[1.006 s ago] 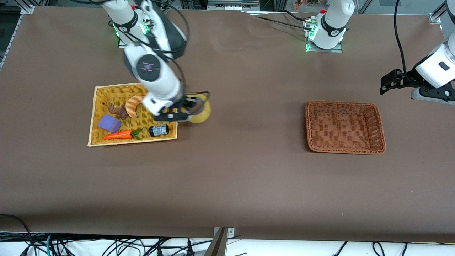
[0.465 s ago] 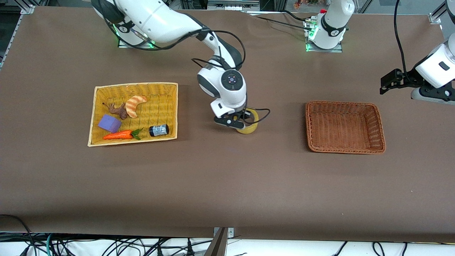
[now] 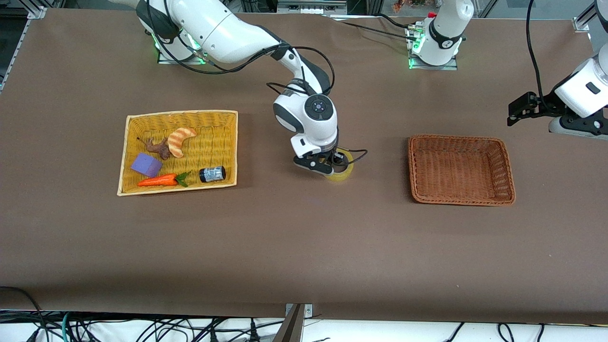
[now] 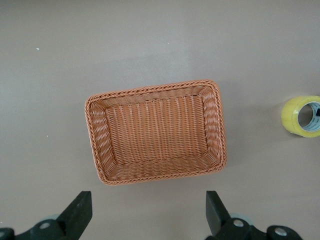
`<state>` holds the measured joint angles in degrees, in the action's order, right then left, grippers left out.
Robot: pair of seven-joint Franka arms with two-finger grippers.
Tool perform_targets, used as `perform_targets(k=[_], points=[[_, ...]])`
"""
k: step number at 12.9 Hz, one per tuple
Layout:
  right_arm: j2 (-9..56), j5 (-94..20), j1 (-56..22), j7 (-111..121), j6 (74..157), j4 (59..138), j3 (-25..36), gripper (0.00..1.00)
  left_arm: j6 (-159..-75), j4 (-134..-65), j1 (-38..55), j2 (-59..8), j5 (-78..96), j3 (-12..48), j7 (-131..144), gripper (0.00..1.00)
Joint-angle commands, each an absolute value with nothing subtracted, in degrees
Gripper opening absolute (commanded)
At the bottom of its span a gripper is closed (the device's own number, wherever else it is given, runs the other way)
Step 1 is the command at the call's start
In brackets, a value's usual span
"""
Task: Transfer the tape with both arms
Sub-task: 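Set the tape roll on the table and open the right gripper, then reach the left gripper to the tape while the right gripper withdraws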
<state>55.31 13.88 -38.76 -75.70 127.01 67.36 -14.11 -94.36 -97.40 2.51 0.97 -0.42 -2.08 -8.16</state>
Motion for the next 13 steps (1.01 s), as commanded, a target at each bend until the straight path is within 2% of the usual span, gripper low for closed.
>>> perform_targets(k=[1, 4, 7, 10, 13], points=[[48.8, 14.1, -34.9, -74.7, 121.1, 68.0, -14.2, 1.00, -91.7, -96.3, 2.7, 0.6, -0.1, -1.7, -9.2, 1.00], [35.6, 9.9, -26.9, -58.2, 118.9, 79.9, -14.2, 1.00, -89.0, -96.7, 4.3, -1.1, 0.7, 1.1, -9.4, 1.00], [24.0, 6.3, -18.0, -43.8, 114.4, 89.4, -14.2, 1.00, -91.7, -96.0, 4.5, -8.6, 1.1, 9.3, -7.1, 1.00], [13.8, 3.3, -10.3, -28.4, 104.3, 93.5, -14.1, 1.00, -103.1, -96.1, 4.9, -19.0, 1.8, 17.3, 5.7, 1.00], [4.1, 2.5, -5.0, -13.1, 98.5, 98.5, -11.1, 1.00, -115.4, -96.4, 10.7, -26.1, 1.1, 19.1, 15.4, 1.00]])
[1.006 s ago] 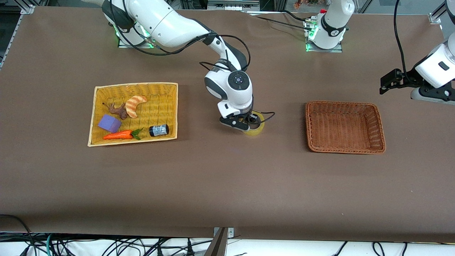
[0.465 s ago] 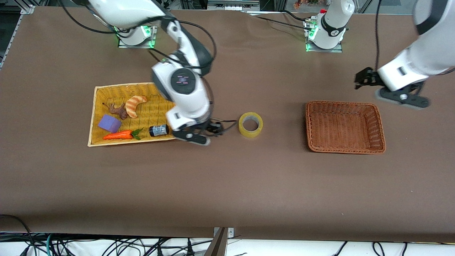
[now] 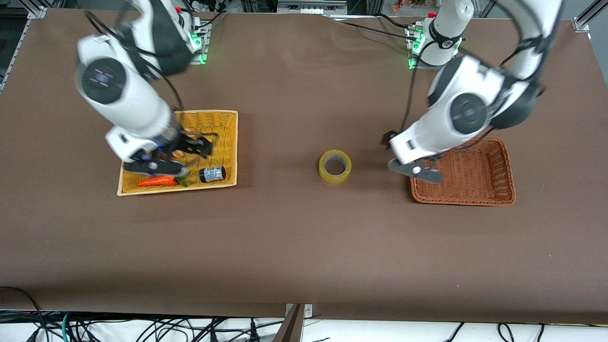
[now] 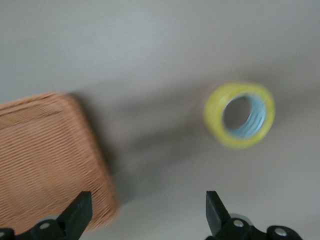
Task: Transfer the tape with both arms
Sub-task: 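Reach the left gripper to the tape while the right gripper withdraws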
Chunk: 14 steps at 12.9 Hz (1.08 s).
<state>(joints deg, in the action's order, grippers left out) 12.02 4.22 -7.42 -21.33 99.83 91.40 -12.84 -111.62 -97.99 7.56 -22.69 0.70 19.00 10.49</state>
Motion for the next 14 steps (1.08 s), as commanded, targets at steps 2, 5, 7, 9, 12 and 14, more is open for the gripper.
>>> perform_targets(k=[2, 5, 7, 9, 12, 14], points=[[0.6, 0.1, -4.8, -4.9, 95.2, 99.2, -5.5, 1.00, -119.9, -96.3, 14.8, -29.7, 1.1, 19.1, 19.3, 1.00], [-0.5, -0.1, -4.8, -1.9, 95.2, 98.4, -0.2, 1.00, -125.8, -96.4, 16.3, -35.8, 1.1, 19.0, 19.6, 1.00], [-0.4, 0.0, -4.8, -4.7, 95.8, 97.6, -0.2, 1.00, -129.1, -96.4, 16.7, -38.0, -1.4, 18.6, 19.6, 1.00], [-0.2, 0.4, -4.9, -8.9, 96.1, 96.9, -0.5, 1.00, -129.4, -96.1, 16.5, -39.2, -9.0, 18.7, 19.6, 1.00], [-0.1, 0.7, -4.9, -8.9, 96.5, 96.9, -0.4, 1.00, -132.4, -96.3, 16.4, -41.1, -10.3, 18.7, 19.6, 0.75], [0.0, 0.8, -4.8, -8.9, 96.5, 96.9, -0.4, 1.00, -132.6, -96.2, 16.7, -41.3, -10.3, 18.7, 19.7, 0.18]])
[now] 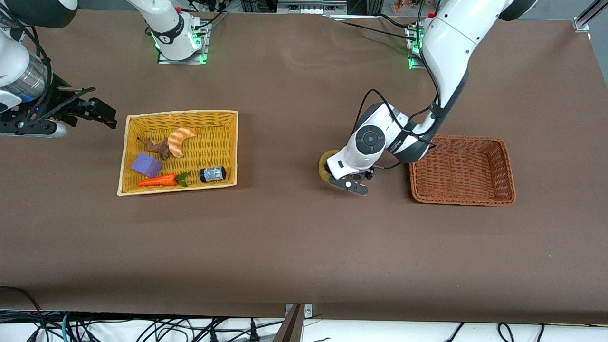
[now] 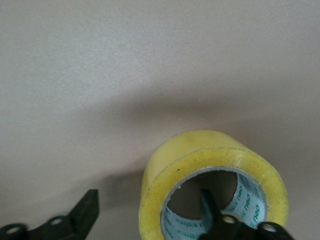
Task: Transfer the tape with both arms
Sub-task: 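Grasp the tape roll with the left gripper and lift it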
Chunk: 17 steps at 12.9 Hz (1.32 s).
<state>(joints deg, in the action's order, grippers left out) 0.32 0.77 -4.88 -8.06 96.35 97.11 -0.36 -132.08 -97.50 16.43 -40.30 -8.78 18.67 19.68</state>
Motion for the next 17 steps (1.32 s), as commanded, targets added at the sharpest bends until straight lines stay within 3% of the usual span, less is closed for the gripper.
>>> perform_targets(k=[1, 2, 6, 11, 13, 17], points=[[0.0, 0.9, -4.7, -8.9, 96.5, 96.9, -0.4, 1.00, -132.6, -96.2, 16.5, -41.3, -10.4, 18.6, 19.3, 0.05], [0.1, 1.2, -4.7, -8.9, 96.6, 96.9, -0.4, 1.00, -132.6, -96.2, 16.5, -41.4, -10.4, 18.7, 19.2, 0.00], [0.5, 0.5, -4.5, -7.4, 96.4, 96.4, 0.0, 1.00, -129.7, -96.1, 15.3, -37.7, -10.4, 18.5, 19.1, 0.00], [0.9, -1.5, -4.7, -2.5, 95.7, 96.2, -0.2, 1.00, -108.2, -95.7, 4.2, -26.3, -10.4, 18.5, 6.6, 0.00], [0.9, -1.5, -4.7, -0.7, 93.7, 96.2, -0.2, 1.00, -102.7, -94.9, -3.7, -26.1, -10.6, 18.5, -8.8, 0.00], [1.1, -1.5, -4.8, -0.3, 93.3, 96.2, -0.3, 1.00, -103.4, -96.7, -13.7, -28.7, -20.9, 18.7, -20.1, 0.00]])
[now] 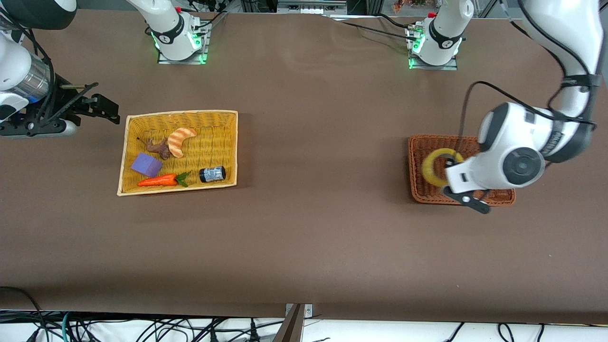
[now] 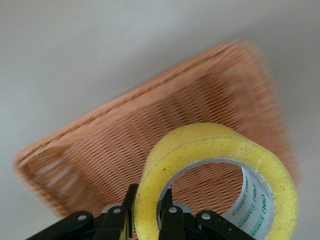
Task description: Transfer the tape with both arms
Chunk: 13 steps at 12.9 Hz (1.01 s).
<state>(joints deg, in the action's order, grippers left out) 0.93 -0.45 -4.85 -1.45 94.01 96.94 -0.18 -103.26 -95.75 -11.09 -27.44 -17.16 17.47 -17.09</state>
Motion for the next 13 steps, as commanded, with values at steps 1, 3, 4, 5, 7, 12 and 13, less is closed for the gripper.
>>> perform_targets(k=[1, 3, 4, 5, 7, 12, 13], points=[[1.1, -1.5, -4.8, -0.3, 93.5, 96.2, -0.3, 1.00, -105.1, -98.1, -15.3, -29.4, -21.2, 18.7, -22.0, 0.00], [1.1, -1.5, -4.8, -0.2, 93.6, 96.1, -0.3, 1.00, -112.4, -103.7, -16.7, -29.6, -21.2, 18.7, -22.9, 0.04], [1.1, -1.5, -4.8, -0.3, 93.6, 96.1, -0.4, 1.00, -114.7, -105.6, -16.8, -29.6, -21.1, 18.7, -22.9, 0.07], [1.1, -1.5, -4.8, -0.3, 93.6, 96.1, -0.4, 1.00, -115.0, -105.9, -16.8, -29.7, -21.0, 18.7, -22.8, 0.25], [1.1, -1.5, -4.8, -0.3, 93.6, 96.1, -0.3, 1.00, -114.4, -105.4, -16.8, -29.3, -20.3, 18.9, -23.1, 1.00], [1.1, -1.5, -4.8, -0.4, 93.6, 96.1, -0.4, 1.00, -108.8, -102.2, -16.4, -19.8, -13.6, 22.1, -21.9, 1.00], [1.1, -1.5, -4.8, -0.4, 93.6, 96.1, -0.4, 1.00, -105.7, -98.8, -16.3, -19.0, -11.1, 23.3, -20.8, 1.00]])
